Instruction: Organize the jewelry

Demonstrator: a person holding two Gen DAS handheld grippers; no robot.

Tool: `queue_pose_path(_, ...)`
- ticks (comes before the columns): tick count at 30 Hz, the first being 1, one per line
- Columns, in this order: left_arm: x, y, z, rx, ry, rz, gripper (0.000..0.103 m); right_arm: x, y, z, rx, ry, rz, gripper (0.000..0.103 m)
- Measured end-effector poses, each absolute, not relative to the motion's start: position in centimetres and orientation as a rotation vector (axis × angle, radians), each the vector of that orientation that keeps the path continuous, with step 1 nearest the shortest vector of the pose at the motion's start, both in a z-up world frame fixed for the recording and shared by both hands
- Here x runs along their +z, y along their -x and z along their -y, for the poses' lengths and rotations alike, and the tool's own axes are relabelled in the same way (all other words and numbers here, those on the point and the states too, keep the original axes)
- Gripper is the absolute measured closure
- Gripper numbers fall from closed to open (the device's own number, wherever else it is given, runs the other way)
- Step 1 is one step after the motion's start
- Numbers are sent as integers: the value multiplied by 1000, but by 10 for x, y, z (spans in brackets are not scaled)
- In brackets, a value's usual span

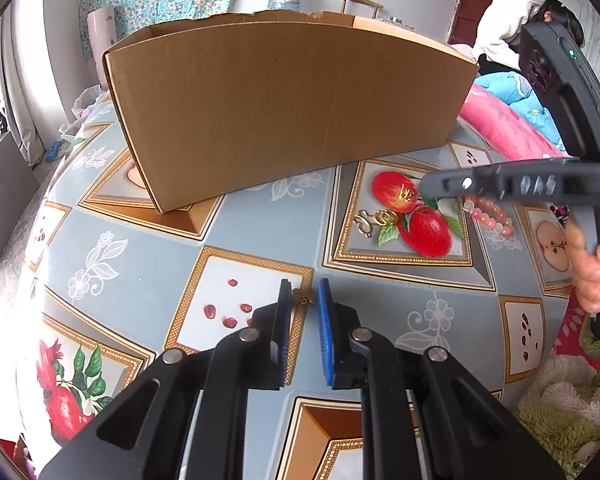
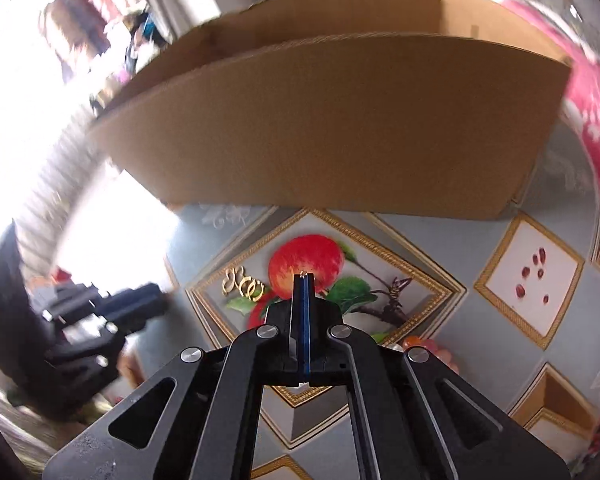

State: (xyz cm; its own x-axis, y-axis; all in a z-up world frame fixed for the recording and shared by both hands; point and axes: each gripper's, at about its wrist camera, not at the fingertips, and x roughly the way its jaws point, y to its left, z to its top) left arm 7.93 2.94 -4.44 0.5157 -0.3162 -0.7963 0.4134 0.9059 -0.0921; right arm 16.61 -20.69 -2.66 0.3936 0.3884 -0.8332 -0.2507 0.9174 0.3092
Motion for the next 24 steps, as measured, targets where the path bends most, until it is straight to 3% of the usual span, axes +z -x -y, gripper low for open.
queue_pose_path(6,-46,-80,-36,-459,-61,-928,91,-18,-168,223,411,-181,-1062,103)
queue_pose_path(8,-46,-80,-36,-457,-64,-925,91,-17,-163,212,407,-113,-1054,92)
queue_pose_path(9,-47,-80,-35,-455,-68,-923,91,-21,-165,207,409,-81,-1054,76)
queue_pose_path(10,-47,-80,-35,-453,-72,-922,91,-19,-165,202,408,-47,-1050,69)
queue_pose_path(12,-46,-79,-33,-448,-78,-921,91,-22,-166,189,411,39,-1035,69)
queue_pose_path(16,-46,-79,-31,-443,-89,-918,91,-27,-176,177,410,145,-1041,85)
queue_pose_path(19,-46,-79,-28,-442,-97,-918,91,-34,-180,167,419,198,-1044,86)
queue_pose_path(22,-46,-79,-27,-440,-102,-916,91,-36,-179,161,422,234,-1034,99)
queue_pose_path(24,-46,-78,-28,-439,-102,-915,91,-35,-180,161,423,224,-1027,100)
